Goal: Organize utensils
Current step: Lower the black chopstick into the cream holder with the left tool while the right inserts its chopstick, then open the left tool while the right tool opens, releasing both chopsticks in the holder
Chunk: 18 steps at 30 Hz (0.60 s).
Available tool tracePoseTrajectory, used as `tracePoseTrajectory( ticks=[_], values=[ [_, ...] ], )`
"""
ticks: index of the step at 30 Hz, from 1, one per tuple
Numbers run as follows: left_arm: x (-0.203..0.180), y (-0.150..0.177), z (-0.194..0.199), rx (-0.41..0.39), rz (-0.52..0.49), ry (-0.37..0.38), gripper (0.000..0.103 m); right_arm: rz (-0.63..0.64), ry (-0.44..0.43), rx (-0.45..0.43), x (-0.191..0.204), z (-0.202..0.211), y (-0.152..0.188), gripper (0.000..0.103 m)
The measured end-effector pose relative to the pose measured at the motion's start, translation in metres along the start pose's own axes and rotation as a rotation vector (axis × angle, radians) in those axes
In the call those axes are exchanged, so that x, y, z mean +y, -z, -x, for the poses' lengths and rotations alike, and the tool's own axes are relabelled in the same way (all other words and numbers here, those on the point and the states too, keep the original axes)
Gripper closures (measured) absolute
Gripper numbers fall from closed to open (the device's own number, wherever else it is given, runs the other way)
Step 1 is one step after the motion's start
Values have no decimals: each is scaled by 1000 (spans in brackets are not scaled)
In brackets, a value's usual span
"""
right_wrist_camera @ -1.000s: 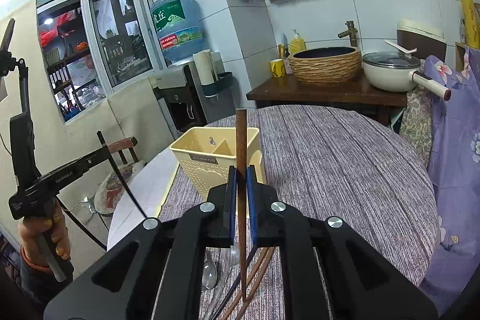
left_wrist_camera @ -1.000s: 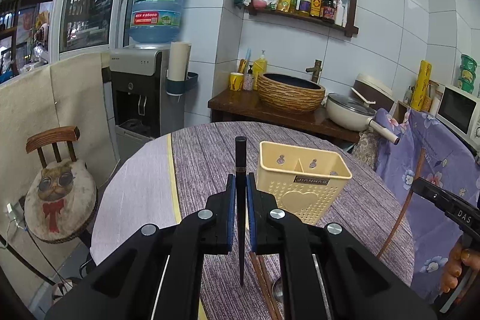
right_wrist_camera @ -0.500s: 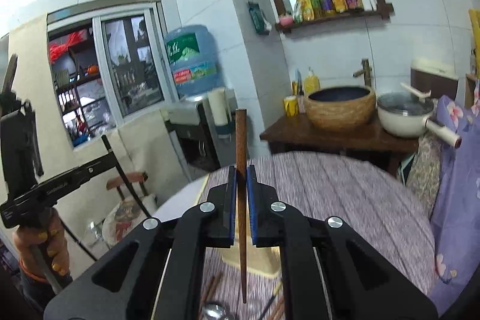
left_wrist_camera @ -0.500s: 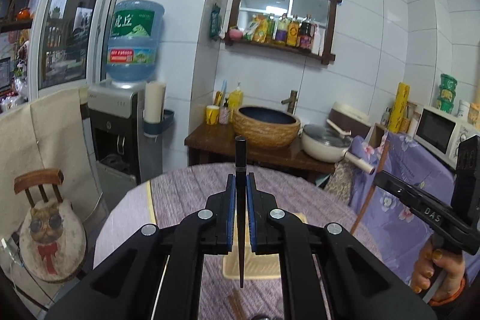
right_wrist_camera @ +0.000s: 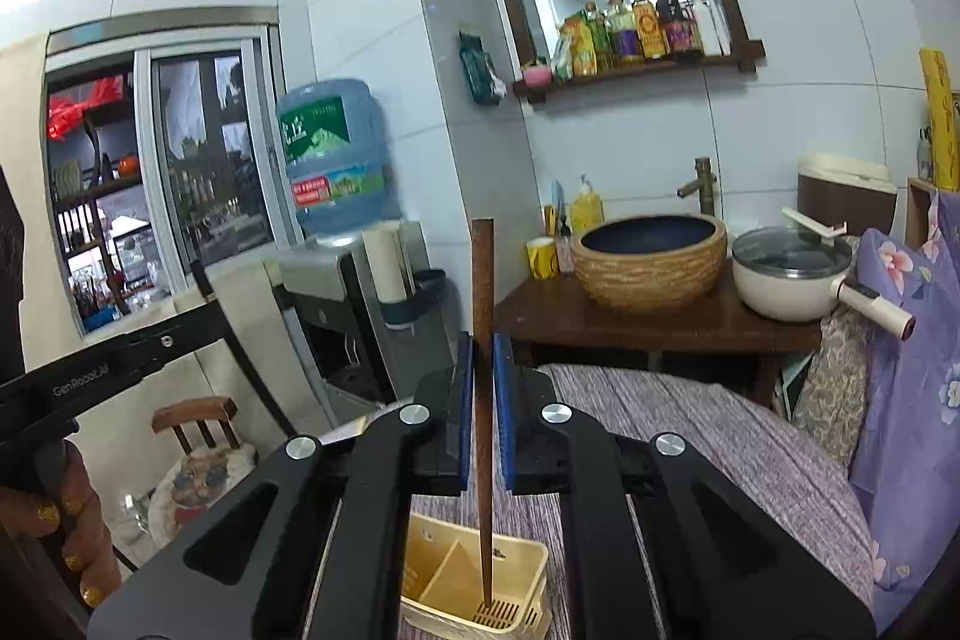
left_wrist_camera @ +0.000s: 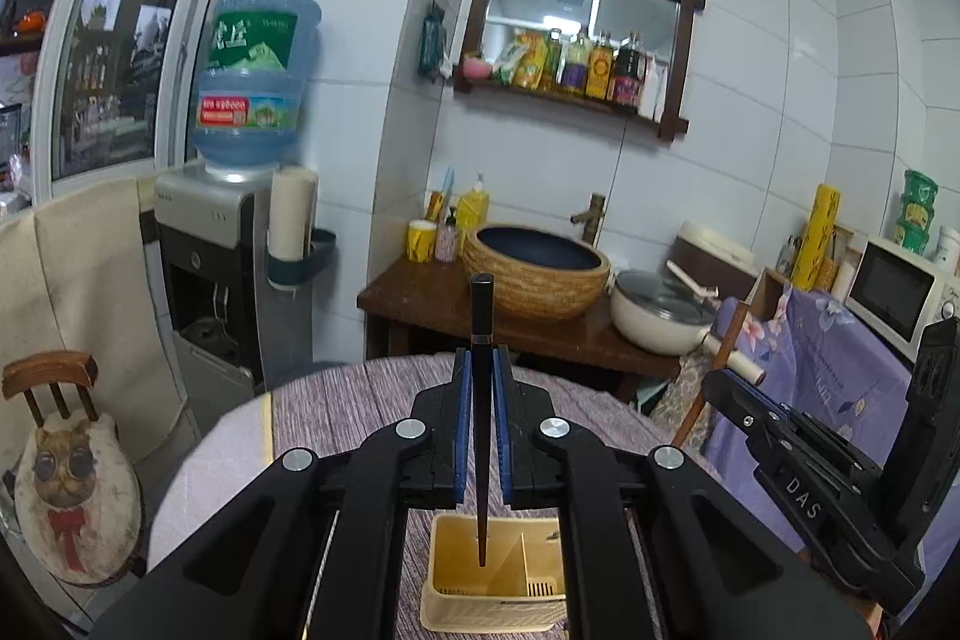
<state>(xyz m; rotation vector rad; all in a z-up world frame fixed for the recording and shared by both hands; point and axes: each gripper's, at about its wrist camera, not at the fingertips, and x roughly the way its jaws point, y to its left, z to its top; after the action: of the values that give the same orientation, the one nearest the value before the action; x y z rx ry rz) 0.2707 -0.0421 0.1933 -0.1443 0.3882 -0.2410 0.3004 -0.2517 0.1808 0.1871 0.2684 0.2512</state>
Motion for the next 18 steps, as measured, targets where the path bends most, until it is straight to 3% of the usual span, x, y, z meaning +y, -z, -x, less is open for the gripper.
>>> tracePoseTrajectory(
  ticks=[10, 16, 18],
  values=[
    [8, 51, -40, 141, 24, -2, 95, -23, 9, 102, -11, -27, 53, 95],
    [12, 65, -50, 169, 27, -11, 95, -36, 20, 101, -17, -32, 58, 95],
    [10, 65, -49, 164, 21, -7, 91, -40, 16, 98, -18, -32, 59, 95]
  ],
)
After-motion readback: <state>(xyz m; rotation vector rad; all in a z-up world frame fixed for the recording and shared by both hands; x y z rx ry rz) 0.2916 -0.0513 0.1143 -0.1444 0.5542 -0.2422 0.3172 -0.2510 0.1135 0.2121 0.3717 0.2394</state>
